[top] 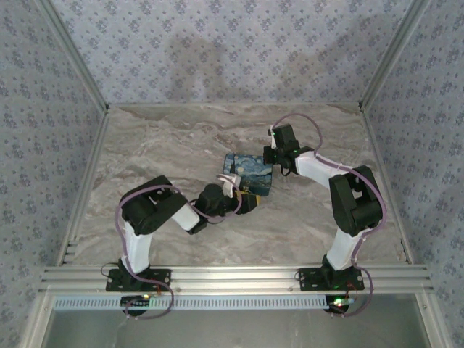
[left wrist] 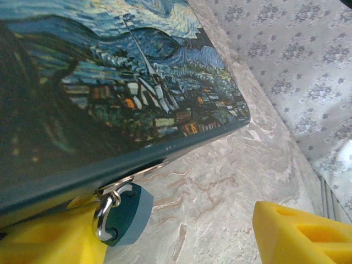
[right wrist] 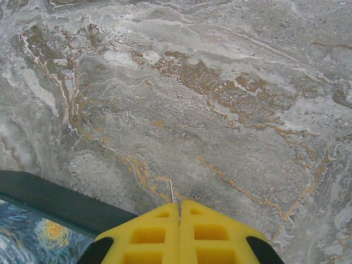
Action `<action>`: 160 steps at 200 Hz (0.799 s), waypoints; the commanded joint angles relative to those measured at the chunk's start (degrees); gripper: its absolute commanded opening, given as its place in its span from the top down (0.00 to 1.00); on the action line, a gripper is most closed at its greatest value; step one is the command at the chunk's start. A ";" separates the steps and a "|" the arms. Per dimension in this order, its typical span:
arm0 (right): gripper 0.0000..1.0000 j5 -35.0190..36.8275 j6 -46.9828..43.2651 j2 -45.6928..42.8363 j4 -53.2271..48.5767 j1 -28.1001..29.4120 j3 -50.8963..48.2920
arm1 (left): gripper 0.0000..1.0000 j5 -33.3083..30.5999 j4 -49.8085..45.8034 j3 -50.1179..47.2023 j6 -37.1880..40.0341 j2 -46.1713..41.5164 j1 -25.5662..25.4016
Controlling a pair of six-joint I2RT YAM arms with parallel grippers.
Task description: Unlock a padlock with a key
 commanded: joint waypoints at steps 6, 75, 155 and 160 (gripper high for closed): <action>1.00 -1.61 0.52 0.44 -4.75 0.74 -1.03 | 0.31 -0.81 -9.30 1.63 0.78 2.16 -0.04; 1.00 -1.77 0.72 0.62 -4.27 0.74 -1.30 | 0.30 3.53 -0.76 2.57 -1.55 5.69 -1.22; 1.00 -2.02 1.13 0.45 -3.80 0.57 -1.73 | 0.29 4.36 1.74 2.76 -3.28 6.85 -1.69; 1.00 -2.04 1.14 0.36 -3.76 0.57 -1.73 | 0.29 4.13 1.67 3.11 -3.34 6.98 -1.98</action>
